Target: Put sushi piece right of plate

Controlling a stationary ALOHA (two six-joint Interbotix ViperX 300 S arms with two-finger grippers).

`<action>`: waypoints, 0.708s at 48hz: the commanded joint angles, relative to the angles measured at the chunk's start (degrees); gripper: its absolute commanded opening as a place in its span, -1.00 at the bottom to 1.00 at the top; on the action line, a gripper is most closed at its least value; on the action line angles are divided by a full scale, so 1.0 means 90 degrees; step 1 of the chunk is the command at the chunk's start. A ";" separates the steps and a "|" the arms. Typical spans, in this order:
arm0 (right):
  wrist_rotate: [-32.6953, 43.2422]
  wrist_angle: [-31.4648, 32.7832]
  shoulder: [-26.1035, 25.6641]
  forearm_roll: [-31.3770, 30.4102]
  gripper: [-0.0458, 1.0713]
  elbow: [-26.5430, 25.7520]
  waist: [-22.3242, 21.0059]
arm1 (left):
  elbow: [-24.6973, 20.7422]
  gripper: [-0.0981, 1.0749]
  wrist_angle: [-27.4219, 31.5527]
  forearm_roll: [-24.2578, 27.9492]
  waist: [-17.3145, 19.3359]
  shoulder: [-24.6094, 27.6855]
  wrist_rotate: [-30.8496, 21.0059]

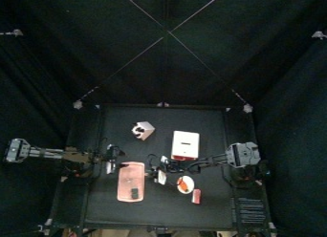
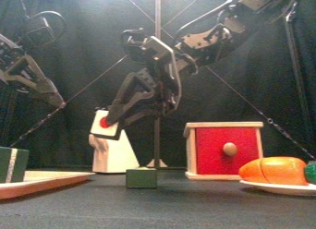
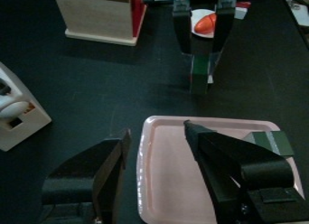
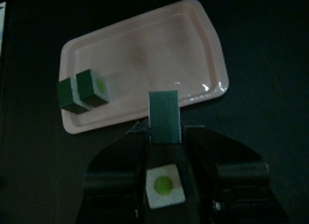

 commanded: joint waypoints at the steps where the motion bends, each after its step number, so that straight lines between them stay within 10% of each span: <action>1: -0.0010 -0.0264 -0.0469 0.0098 0.22 0.0244 -0.0117 | -0.0088 0.65 -0.0039 0.0000 0.0010 0.0010 -0.0010; 34: -0.0029 -0.0479 -0.0537 0.0313 0.66 0.0664 -0.0312 | -0.0088 0.65 -0.0039 0.0000 0.0010 0.0010 -0.0010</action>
